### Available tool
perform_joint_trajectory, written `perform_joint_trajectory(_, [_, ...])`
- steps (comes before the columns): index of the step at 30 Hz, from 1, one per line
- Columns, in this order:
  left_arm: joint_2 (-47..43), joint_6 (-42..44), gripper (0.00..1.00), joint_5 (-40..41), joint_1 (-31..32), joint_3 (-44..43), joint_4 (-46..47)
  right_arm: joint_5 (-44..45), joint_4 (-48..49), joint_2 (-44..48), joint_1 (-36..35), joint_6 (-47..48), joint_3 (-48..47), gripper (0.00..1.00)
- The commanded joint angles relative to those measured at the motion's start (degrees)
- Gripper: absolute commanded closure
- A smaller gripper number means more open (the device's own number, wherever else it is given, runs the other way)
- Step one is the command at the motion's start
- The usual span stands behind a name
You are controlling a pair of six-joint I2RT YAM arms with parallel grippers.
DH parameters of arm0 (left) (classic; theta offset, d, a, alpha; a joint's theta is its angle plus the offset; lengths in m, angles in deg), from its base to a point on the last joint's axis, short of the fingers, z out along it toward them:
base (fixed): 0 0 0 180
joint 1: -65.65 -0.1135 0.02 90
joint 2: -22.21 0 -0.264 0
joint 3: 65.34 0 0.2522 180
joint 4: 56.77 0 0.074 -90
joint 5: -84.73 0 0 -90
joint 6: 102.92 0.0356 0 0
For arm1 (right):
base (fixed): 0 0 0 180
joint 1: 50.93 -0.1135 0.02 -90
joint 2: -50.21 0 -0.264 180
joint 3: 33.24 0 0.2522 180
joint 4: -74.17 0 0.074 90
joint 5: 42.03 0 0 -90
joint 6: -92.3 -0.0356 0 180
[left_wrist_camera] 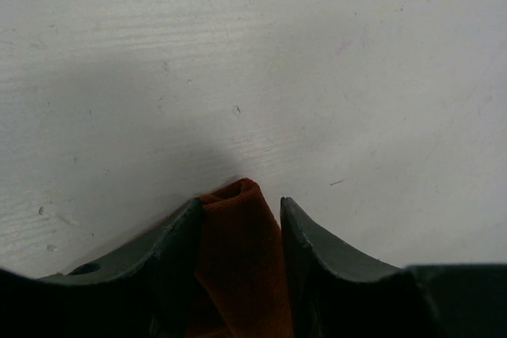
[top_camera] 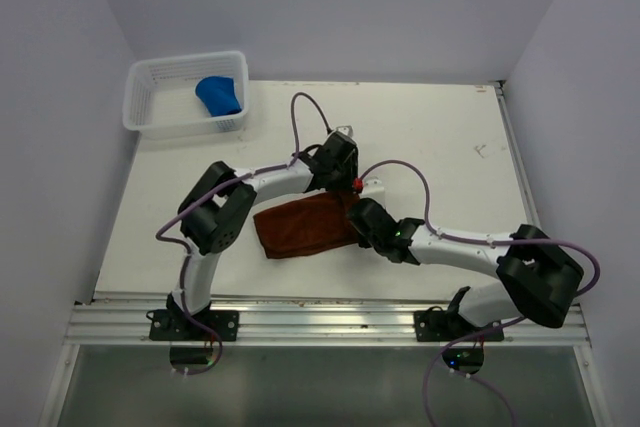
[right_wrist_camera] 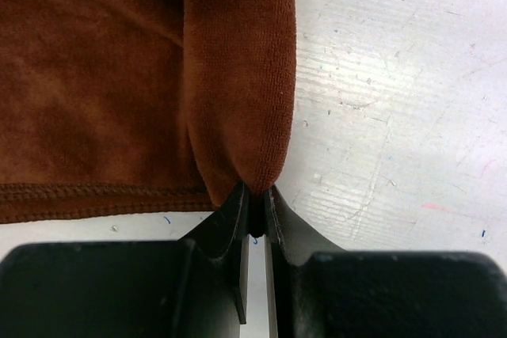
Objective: Roll the towels
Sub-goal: Roll the towel
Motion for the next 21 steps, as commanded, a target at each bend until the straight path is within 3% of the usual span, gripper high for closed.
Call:
perform_joint_trajectory(1, [3.15, 1.96, 0.53, 2.15, 0.48, -3.17, -5.32, 2.13, 0.92, -0.69, -0.36, -0.2, -1.2, 1.0])
perform_joint_trajectory(4, [5.26, 3.36, 0.58, 5.14, 1.45, -4.57, -8.75, 2.04, 1.28, -0.78, -0.36, -0.03, -1.28, 1.0])
perform_joint_trajectory(6, [5.89, 3.46, 0.67, 6.02, 1.8, -4.4, -10.07, 2.13, 1.28, -0.7, -0.36, 0.06, -1.37, 1.0])
perform_joint_trajectory(13, [7.64, 3.02, 0.75, 5.94, 1.98, -3.52, -9.64, 1.78, 2.16, -0.69, -0.36, 0.15, -1.2, 1.0])
perform_joint_trajectory(14, [7.91, 3.02, 0.83, 5.85, 2.06, -4.13, -9.9, 1.78, 2.07, -0.69, -0.36, 0.23, -1.2, 1.0])
perform_joint_trajectory(18, [8.26, 2.32, 1.0, 6.02, 2.59, -5.28, -10.16, 1.95, 1.63, 0.0, -0.44, 0.76, -1.46, 1.0])
perform_joint_trajectory(21, [6.95, 0.82, 1.0, 6.29, 2.59, -4.23, -7.63, 2.74, 1.54, 0.8, -0.44, 2.16, -1.63, 1.0])
